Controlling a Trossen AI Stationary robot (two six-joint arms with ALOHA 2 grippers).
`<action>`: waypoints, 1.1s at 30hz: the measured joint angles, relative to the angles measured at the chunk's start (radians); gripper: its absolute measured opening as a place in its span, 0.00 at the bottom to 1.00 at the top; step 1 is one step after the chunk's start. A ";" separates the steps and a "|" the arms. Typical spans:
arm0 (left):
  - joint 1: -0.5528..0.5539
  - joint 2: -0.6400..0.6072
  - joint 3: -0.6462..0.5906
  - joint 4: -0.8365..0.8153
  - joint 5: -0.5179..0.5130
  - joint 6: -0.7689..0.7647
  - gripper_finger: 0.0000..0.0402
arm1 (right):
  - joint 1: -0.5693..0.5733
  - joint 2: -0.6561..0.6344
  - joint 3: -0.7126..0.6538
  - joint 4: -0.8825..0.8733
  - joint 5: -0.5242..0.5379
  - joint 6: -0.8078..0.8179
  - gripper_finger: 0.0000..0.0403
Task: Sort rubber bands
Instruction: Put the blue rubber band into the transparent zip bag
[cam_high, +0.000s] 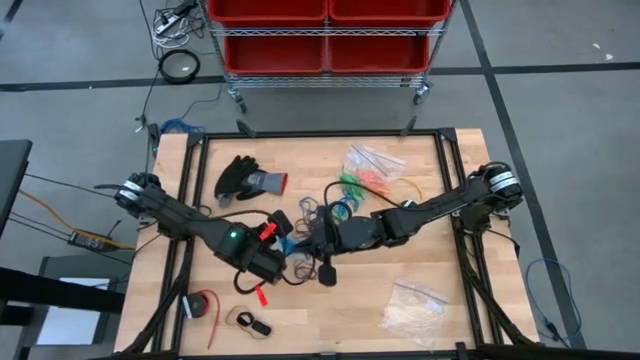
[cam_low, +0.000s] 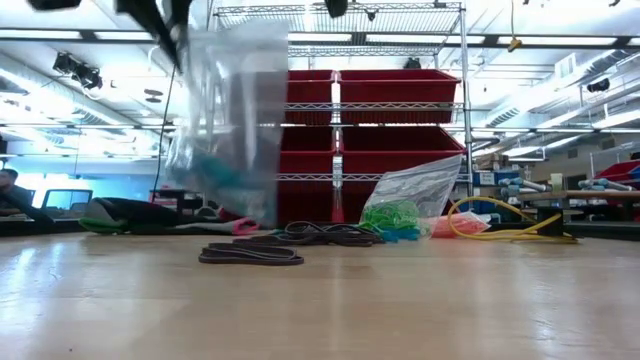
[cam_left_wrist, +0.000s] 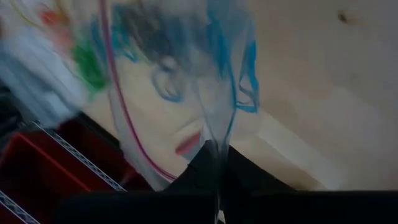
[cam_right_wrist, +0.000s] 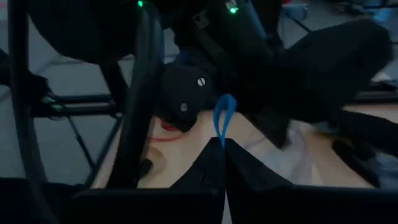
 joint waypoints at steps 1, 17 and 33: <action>-0.003 0.000 0.017 0.005 0.000 0.012 0.03 | 0.000 -0.001 0.000 0.005 -0.005 0.002 0.00; 0.001 0.003 0.084 0.048 0.000 0.065 0.03 | 0.044 0.000 0.000 0.045 -0.007 0.012 0.00; -0.009 0.004 0.084 0.121 0.000 0.133 0.03 | -0.007 0.009 -0.001 -0.179 0.055 0.044 0.00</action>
